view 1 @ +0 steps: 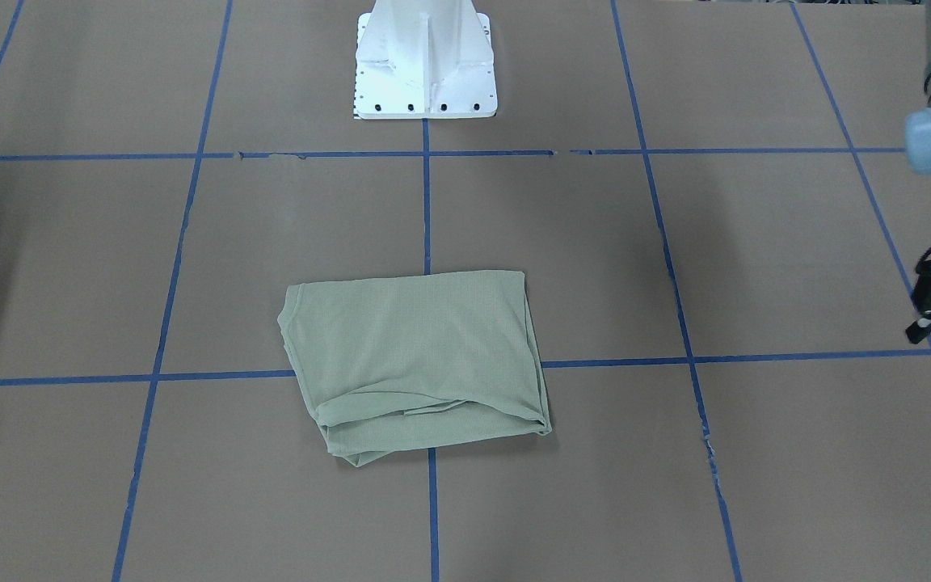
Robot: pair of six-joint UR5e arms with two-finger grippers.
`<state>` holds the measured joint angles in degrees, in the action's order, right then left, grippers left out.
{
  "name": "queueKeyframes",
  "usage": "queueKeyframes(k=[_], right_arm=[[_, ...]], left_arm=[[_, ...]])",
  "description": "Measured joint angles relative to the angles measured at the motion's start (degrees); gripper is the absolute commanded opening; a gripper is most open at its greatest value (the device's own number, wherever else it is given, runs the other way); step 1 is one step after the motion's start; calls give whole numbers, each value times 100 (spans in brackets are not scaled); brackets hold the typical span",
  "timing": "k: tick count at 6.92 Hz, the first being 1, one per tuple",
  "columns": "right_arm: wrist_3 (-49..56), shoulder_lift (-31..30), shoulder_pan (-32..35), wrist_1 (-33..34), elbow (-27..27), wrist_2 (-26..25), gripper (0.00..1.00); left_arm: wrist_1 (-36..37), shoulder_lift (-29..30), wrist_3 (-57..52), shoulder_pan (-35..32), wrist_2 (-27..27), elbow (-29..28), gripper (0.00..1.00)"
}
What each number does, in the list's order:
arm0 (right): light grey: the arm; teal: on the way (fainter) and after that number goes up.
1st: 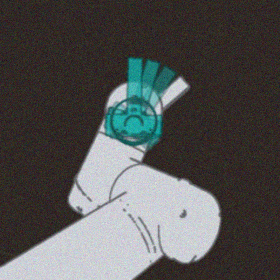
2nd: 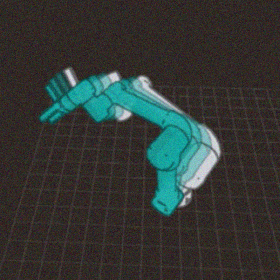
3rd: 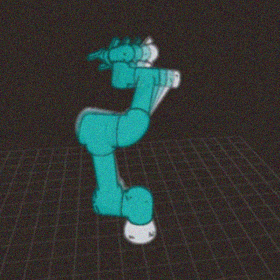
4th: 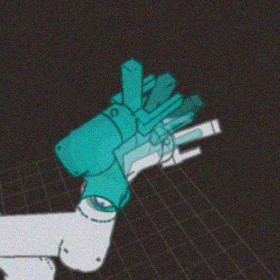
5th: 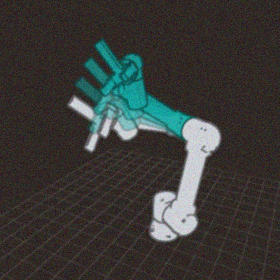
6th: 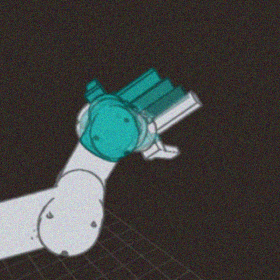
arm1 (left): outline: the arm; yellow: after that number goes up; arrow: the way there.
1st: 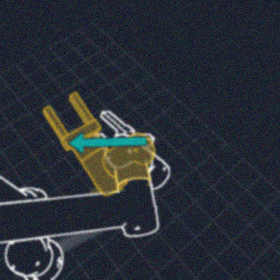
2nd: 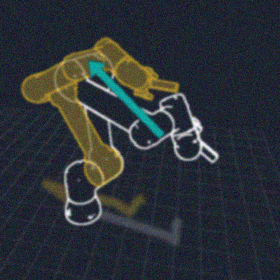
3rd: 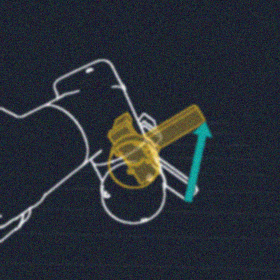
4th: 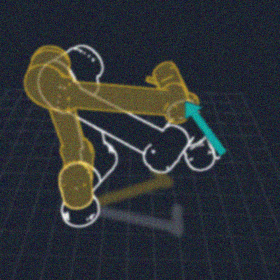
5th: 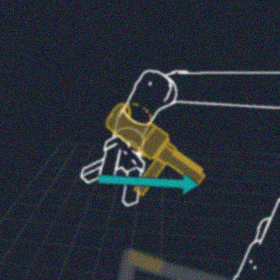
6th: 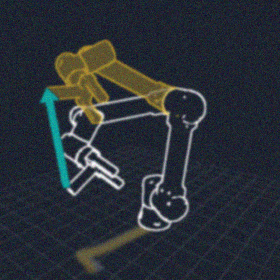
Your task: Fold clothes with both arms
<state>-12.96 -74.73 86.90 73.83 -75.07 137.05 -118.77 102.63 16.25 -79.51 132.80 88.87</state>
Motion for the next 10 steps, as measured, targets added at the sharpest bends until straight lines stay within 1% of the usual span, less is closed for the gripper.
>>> queueKeyframes(k=[1, 2, 3, 4, 5, 7, 8, 9, 10], right_arm=[[575, -29, 271, 442, -55, 23, 100], [890, -65, 392, 702, -114, 5, 100], [1013, -98, 404, 814, -147, -37, 100], [1052, -126, 386, 851, -162, -83, 100], [1060, -157, 369, 861, -169, -95, 100], [1059, -178, 358, 869, -164, -92, 100], [1041, -216, 354, 870, -142, -81, 100], [1005, -286, 351, 872, -127, -63, 100], [988, -333, 327, 870, -116, -74, 100]], left_arm=[[818, -55, -843, -448, 94, 203, 55], [1440, -81, -1423, -702, 129, 324, 55], [1735, -74, -1655, -787, 134, 359, 59], [1871, -67, -1725, -812, 126, 333, 100], [2076, -66, -1745, -825, 123, 260, 100], [2972, 32, -1751, -903, 126, 268, 100], [3255, 31, -1759, -968, 119, 313, 100], [3337, -79, -1794, -1001, 116, 311, 100], [3215, -354, -1844, -1009, 127, 299, 100]])
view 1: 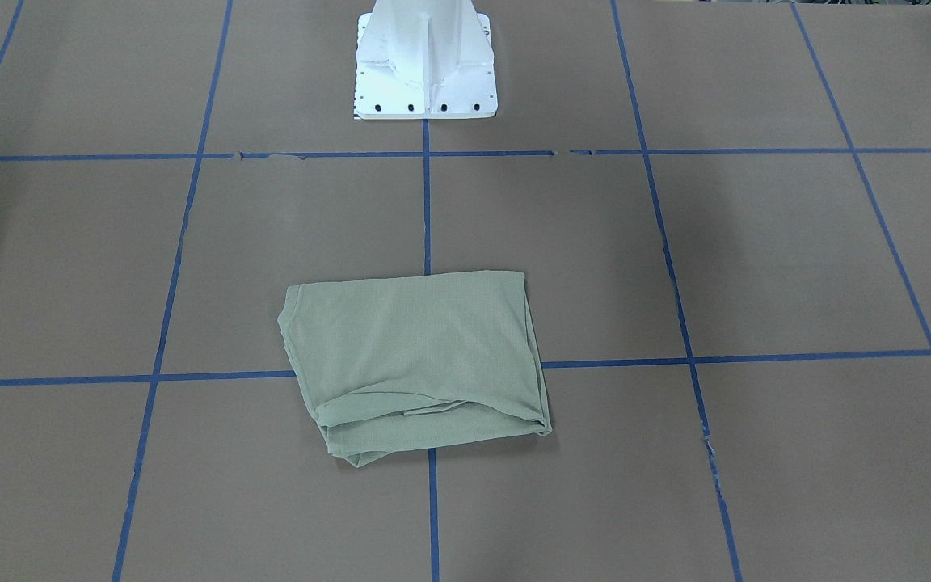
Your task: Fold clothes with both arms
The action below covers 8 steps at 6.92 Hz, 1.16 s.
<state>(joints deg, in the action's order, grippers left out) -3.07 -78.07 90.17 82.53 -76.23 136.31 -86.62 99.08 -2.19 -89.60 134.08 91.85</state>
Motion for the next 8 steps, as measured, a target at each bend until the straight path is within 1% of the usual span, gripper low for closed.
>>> queueKeyframes(k=[1, 2, 5, 8], right_arm=[[-4, -29, -43, -18, 14, -36, 100], [-8, -57, -98, -42, 38, -78, 100], [-33, -146, -204, -69, 59, -130, 100], [-45, -196, -287, -50, 66, -106, 100]], left_arm=[[-257, -274, -10, 0, 23, -33, 100], [-438, -401, 13, 1, 34, -162, 100], [-603, -501, 42, 20, 11, -403, 100], [-611, -480, 32, 38, 15, -356, 100]])
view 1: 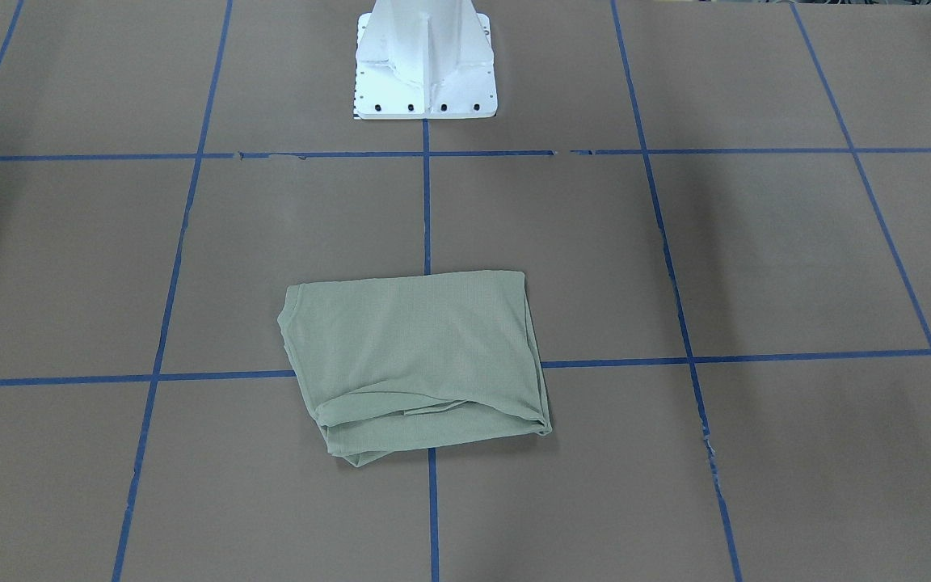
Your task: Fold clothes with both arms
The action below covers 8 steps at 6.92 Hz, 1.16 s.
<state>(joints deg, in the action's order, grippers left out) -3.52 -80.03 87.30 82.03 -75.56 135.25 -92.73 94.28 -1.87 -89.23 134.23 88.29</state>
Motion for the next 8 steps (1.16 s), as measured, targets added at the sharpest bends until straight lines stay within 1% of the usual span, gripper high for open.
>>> queueKeyframes(k=[3, 6, 8], right_arm=[[2, 145, -111, 186, -61, -15, 100], [1, 327, -196, 671, -191, -24, 100], [0, 335, -201, 752, -269, -25, 100]], left_arm=[[-1, -22, 8, -5, 12, 258, 100], [-13, -8, -28, -1, 12, 290, 100], [-28, 13, -53, -2, 15, 332, 100]])
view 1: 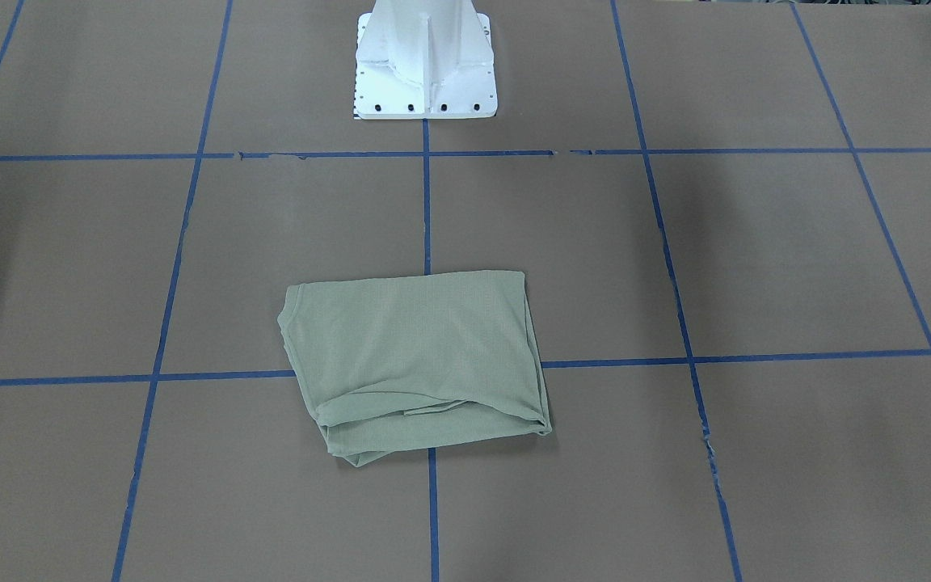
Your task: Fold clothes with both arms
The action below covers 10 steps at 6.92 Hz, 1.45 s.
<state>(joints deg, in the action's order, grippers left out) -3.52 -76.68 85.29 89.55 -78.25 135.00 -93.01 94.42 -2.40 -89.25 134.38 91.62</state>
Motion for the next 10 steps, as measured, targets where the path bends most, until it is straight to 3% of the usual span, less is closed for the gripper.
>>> queueKeyframes(k=[10], right_arm=[[6, -27, -143, -48, -112, -14, 100]], left_arm=[[26, -55, 0, 4, -46, -41, 100]])
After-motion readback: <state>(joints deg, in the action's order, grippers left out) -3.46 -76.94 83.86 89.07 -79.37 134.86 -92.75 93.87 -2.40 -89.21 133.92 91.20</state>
